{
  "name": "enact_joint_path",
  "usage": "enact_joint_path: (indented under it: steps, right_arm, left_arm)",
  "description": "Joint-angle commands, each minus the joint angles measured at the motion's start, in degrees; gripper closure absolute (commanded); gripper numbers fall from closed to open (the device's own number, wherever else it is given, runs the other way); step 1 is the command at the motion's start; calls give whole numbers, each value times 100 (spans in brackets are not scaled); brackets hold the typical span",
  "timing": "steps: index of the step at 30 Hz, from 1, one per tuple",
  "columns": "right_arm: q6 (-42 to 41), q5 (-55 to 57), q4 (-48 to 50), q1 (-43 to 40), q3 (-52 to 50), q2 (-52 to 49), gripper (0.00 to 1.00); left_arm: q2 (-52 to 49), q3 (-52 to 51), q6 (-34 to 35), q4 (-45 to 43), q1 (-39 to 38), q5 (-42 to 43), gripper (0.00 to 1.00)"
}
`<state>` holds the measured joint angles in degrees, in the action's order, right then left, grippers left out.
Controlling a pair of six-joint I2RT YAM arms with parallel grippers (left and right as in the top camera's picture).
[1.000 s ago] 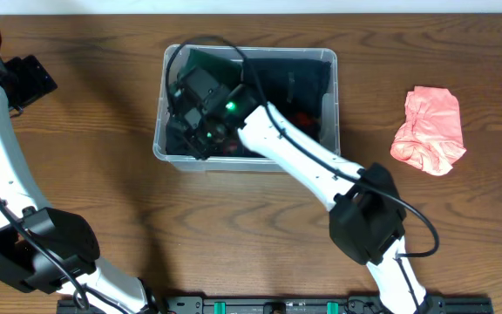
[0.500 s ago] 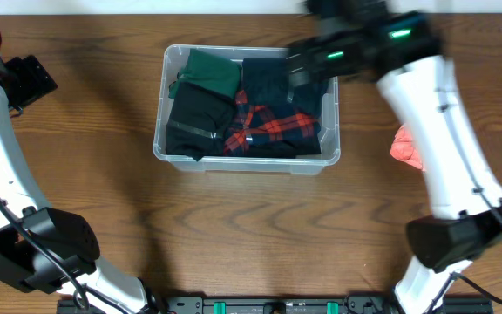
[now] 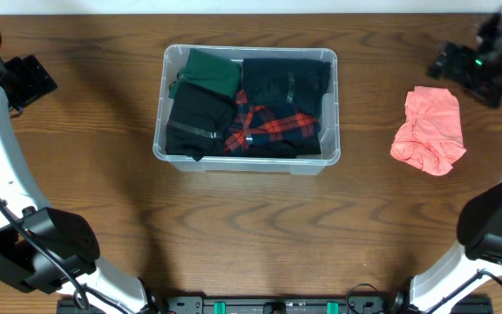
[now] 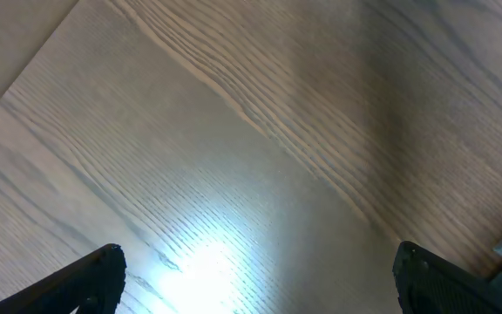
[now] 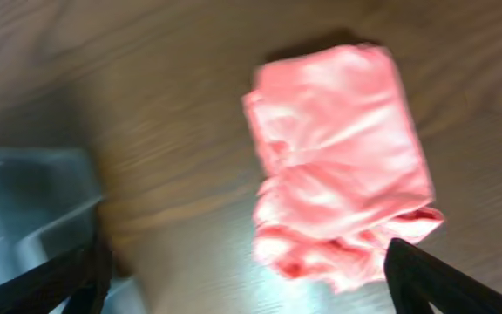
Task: Pack container
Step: 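Withdraw the right gripper to the pink shirt on the table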
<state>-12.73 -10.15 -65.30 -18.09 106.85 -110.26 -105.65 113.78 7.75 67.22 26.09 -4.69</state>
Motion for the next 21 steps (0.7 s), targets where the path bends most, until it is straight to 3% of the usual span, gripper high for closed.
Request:
enact_joint_path:
  steps: [1,5,7,21]
  right_arm:
    - [511,-470,422,-444,-533,-81,1]
    - [2465,-1609,1202,-918,-1241,-92,1]
    - [2924,-1727,1392,-1088,-1493,-116,1]
    - [3211,-1810,2267,-1517,-1860,-984,2]
  left_arm:
    - [42,79,72,17,20,-24,2]
    - [42,79,72,17,20,-24,2]
    - [42,79,72,17,20,-24,2]
    - [42,79,72,17,20,-24,2]
